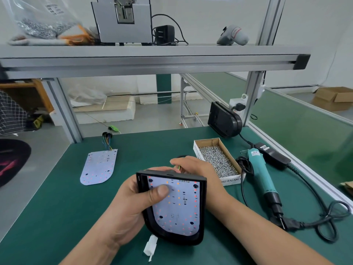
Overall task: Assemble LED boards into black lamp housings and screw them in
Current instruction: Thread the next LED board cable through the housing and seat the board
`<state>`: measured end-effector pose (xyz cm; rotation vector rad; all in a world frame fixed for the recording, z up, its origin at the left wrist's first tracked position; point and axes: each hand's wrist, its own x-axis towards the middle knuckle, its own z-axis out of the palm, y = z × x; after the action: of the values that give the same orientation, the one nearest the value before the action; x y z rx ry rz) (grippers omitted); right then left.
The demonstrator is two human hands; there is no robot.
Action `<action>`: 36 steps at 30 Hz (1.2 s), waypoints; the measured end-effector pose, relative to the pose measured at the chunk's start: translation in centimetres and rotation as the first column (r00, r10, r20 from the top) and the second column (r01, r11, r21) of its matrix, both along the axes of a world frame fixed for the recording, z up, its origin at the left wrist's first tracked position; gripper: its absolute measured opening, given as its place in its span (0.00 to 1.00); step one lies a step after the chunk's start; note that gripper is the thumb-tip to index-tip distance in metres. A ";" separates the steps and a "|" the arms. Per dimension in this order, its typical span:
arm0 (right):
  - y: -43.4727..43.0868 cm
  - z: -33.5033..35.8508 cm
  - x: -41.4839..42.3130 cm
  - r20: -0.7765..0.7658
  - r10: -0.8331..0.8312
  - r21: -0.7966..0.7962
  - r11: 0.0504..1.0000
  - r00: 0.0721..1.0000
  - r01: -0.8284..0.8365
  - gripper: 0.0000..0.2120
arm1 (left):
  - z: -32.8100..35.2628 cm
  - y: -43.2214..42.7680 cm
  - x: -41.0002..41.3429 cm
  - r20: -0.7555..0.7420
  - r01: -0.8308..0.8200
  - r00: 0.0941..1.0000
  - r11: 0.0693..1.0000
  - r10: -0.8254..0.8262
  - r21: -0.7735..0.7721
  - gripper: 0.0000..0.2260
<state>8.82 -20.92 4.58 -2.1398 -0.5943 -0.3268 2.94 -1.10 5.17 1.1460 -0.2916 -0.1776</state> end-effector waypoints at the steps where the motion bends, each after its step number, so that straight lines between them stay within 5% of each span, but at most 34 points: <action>1: 0.2 0.3 0.0 0.001 -0.017 -0.016 1.000 1.000 0.017 0.15 | -0.4 0.0 0.2 0.007 -0.019 1.000 1.000 0.019 0.019 0.21; 4: -0.2 0.1 0.5 0.008 -0.040 -0.071 0.997 0.999 0.041 0.16 | 0.0 0.0 0.2 -0.046 -0.045 0.998 0.999 0.044 -0.002 0.24; 9: -0.5 0.1 0.3 -0.019 -0.024 0.108 0.994 1.000 0.026 0.12 | 0.9 -0.1 0.0 -0.043 -0.019 0.999 0.999 0.020 0.034 0.25; 26: -0.3 0.5 0.5 0.142 -0.049 0.060 0.997 0.989 0.041 0.22 | 2.0 0.0 -0.6 0.107 0.005 0.994 0.998 -0.011 0.060 0.16; 34: -1.1 0.7 1.0 0.264 0.002 -0.031 0.999 0.964 0.006 0.15 | 2.0 0.1 -0.3 0.134 -0.124 0.985 0.987 0.109 0.106 0.22; 36: -0.9 1.7 1.6 0.177 0.025 0.001 1.000 0.984 -0.026 0.21 | 1.6 0.4 -0.2 0.115 -0.135 0.986 0.984 0.122 0.113 0.24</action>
<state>10.43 -21.79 6.33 -2.1116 -0.7211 -0.5074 2.71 -0.69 6.77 1.2922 -0.3043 -0.0198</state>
